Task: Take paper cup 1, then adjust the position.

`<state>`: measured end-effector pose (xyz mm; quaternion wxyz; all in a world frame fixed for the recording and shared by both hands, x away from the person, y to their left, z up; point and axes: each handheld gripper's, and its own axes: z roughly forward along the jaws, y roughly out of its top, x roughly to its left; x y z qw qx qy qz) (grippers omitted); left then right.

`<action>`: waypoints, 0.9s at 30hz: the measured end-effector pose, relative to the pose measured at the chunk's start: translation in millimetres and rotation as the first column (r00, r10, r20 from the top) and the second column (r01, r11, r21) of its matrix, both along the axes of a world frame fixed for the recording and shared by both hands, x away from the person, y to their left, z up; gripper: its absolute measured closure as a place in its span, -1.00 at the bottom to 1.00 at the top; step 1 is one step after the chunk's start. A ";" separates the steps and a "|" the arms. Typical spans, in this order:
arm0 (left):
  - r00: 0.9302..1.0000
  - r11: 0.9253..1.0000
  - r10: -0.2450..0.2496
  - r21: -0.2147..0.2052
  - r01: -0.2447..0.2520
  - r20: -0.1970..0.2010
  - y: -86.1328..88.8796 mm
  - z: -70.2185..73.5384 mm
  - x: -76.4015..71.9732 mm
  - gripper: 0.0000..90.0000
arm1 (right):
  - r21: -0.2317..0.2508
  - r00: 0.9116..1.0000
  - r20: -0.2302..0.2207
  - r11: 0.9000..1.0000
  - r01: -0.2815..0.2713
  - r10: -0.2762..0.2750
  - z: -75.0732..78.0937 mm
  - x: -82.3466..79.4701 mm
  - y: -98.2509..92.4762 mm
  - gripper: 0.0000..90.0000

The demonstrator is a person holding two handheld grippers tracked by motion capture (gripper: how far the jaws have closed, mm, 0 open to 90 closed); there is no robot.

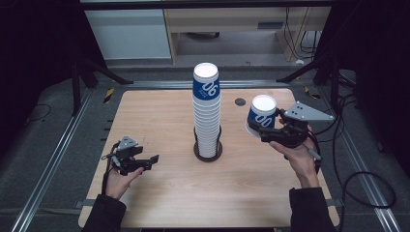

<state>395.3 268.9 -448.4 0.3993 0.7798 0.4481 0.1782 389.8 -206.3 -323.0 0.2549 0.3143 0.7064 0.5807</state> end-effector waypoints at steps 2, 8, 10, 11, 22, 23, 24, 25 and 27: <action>1.000 1.000 -0.015 0.003 0.015 0.001 -2.1 1.1 -0.9 -0.52 | -0.005 1.000 -0.013 1.000 -0.016 0.016 -7.9 -0.9 -0.5 -0.48; 0.999 0.999 -0.048 0.002 0.048 0.008 -5.1 8.0 -4.3 -0.51 | -0.037 0.997 -0.049 0.997 -0.065 0.063 -27.9 -4.2 2.4 -0.49; 0.998 0.998 -0.061 0.008 0.061 0.009 -6.1 11.2 -5.5 -0.51 | -0.050 0.994 -0.065 0.995 -0.087 0.084 -34.1 -4.9 3.0 -0.49; 0.998 0.998 -0.070 0.008 0.069 0.008 -6.4 12.9 -6.1 -0.51 | -0.053 0.993 -0.071 0.994 -0.097 0.093 -36.5 -5.2 3.5 -0.49; 0.982 0.982 -0.188 0.005 0.188 -0.016 -20.0 20.9 -10.8 -0.50 | -0.143 0.968 -0.123 0.961 -0.237 0.220 -63.6 -7.6 18.8 -0.49; 0.979 0.979 -0.202 -0.001 0.202 -0.016 -21.6 22.3 -12.1 -0.50 | -0.149 0.965 -0.126 0.957 -0.249 0.232 -64.8 -7.9 21.5 -0.49; 0.977 0.977 -0.212 -0.006 0.212 -0.019 -22.7 23.1 -12.7 -0.50 | -0.159 0.961 -0.130 0.952 -0.262 0.243 -66.2 -8.2 24.9 -0.49; 0.974 0.974 -0.224 -0.016 0.224 -0.022 -24.2 24.3 -13.5 -0.49 | -0.164 0.959 -0.131 0.949 -0.269 0.249 -67.3 -8.3 27.0 -0.49; 0.968 0.968 -0.249 -0.021 0.248 -0.021 -27.5 26.9 -15.5 -0.49 | -0.177 0.953 -0.139 0.941 -0.290 0.268 -70.2 -8.8 32.1 -0.49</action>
